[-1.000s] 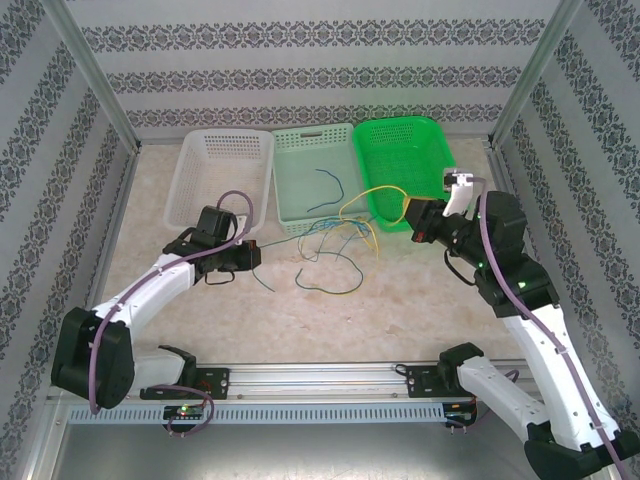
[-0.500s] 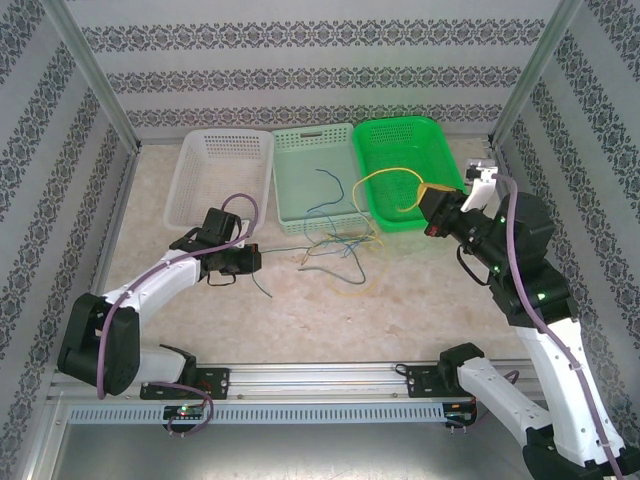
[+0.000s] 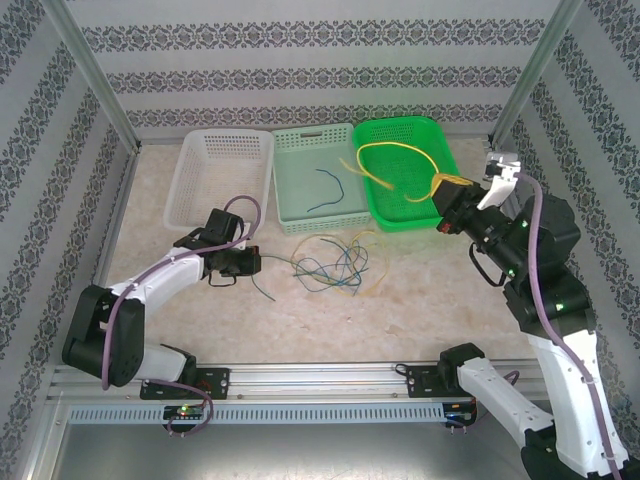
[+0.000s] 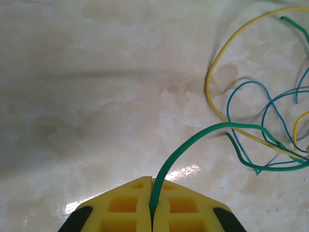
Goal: Untangle the cables
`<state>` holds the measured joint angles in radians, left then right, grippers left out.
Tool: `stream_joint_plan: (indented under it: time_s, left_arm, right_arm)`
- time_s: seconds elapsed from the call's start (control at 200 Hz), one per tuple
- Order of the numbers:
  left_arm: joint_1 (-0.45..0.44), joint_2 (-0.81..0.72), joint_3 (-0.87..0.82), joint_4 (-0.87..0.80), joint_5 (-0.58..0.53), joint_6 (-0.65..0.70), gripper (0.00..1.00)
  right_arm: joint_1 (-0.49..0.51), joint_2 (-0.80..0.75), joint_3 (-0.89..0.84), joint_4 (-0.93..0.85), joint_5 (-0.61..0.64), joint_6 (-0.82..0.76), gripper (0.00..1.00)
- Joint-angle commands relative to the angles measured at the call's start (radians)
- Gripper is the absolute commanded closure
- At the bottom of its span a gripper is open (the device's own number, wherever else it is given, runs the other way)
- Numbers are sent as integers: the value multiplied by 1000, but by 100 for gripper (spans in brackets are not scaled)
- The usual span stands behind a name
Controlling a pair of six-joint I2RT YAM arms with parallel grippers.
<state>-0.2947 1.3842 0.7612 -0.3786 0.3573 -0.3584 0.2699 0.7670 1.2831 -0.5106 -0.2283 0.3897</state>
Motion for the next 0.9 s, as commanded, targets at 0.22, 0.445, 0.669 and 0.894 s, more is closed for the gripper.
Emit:
stream_joint_plan:
  time_s: [0.22, 0.445, 0.669, 0.894]
  left_arm:
    - [-35, 17, 68, -64, -47, 29, 56]
    - [-42, -38, 102, -154, -208, 8, 0]
    - [-46, -51, 144, -297, -386, -39, 0]
    - [-54, -308, 62, 35, -217, -75, 0]
  right_arm:
    - [-8, 24, -54, 87, -69, 34, 100]
    - [-8, 71, -76, 134, -102, 62, 100]
    - [-8, 110, -88, 191, -141, 89, 100]
    - [-9, 155, -89, 225, -226, 144, 100]
